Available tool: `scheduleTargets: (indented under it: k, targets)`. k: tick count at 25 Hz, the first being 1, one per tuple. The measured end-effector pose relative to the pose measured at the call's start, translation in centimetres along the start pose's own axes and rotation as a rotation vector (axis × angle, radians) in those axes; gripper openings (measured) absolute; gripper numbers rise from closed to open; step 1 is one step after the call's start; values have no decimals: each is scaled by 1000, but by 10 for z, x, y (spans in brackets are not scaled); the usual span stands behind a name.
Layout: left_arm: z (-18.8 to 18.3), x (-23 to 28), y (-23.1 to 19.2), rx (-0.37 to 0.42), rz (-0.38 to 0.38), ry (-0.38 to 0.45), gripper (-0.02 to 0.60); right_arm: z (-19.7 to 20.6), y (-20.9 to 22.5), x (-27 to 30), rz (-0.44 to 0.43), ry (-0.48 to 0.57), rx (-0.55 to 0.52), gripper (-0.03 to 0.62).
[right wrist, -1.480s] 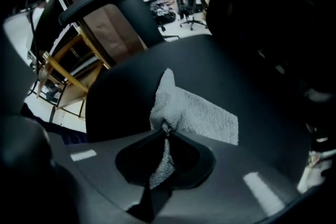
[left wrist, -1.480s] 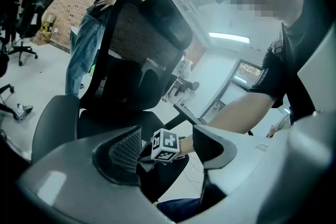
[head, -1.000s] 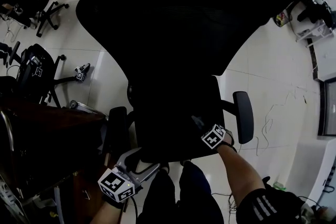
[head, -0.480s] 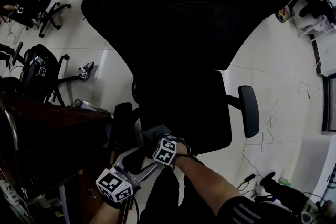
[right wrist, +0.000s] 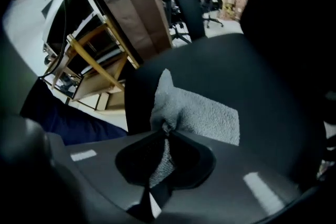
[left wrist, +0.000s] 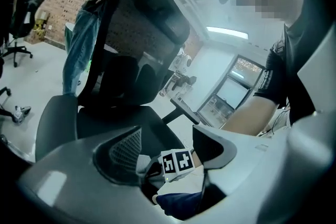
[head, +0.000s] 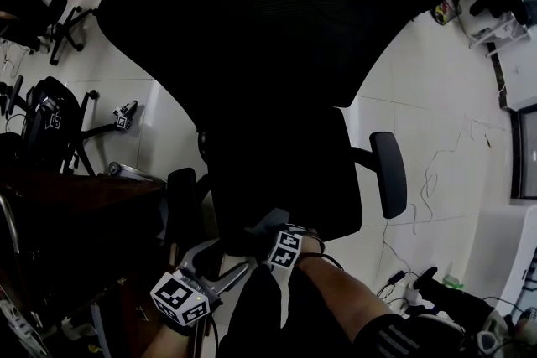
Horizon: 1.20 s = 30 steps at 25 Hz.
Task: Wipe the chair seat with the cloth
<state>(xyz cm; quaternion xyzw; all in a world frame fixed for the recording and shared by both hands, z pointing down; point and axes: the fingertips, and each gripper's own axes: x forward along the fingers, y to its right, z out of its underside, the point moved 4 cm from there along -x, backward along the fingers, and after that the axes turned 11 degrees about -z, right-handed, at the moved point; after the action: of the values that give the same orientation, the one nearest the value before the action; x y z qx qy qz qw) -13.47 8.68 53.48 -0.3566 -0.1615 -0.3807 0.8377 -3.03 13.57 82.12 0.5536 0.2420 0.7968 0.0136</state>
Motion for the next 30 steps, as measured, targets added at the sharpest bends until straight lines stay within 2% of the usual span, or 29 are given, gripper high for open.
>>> scheduleTargets:
  k: [5,8,14,17,21,25,30]
  targets:
    - [-3,16,9,20,26,-6,327,97,45,-49,75,-46,140,28]
    - [-9,22,14,27,29,-16,325,138,63,-78,113,-74,198,28]
    - [-13,35,21,30,41,-28,325,169,85,-111,169,-82,258,28]
    - [-17,38,27,36,56,-26,325,160,82,-126,178,-9,300,28]
    - [-21,31,39,61,87,-42,323,116,61,-163,190,202,355,28]
    - [-32,11,57,95,99,-22,321,66,11,-222,194,440,363,28]
    - [-43,-30,97,171,127,30,302,25,-65,-309,260,665,278,28]
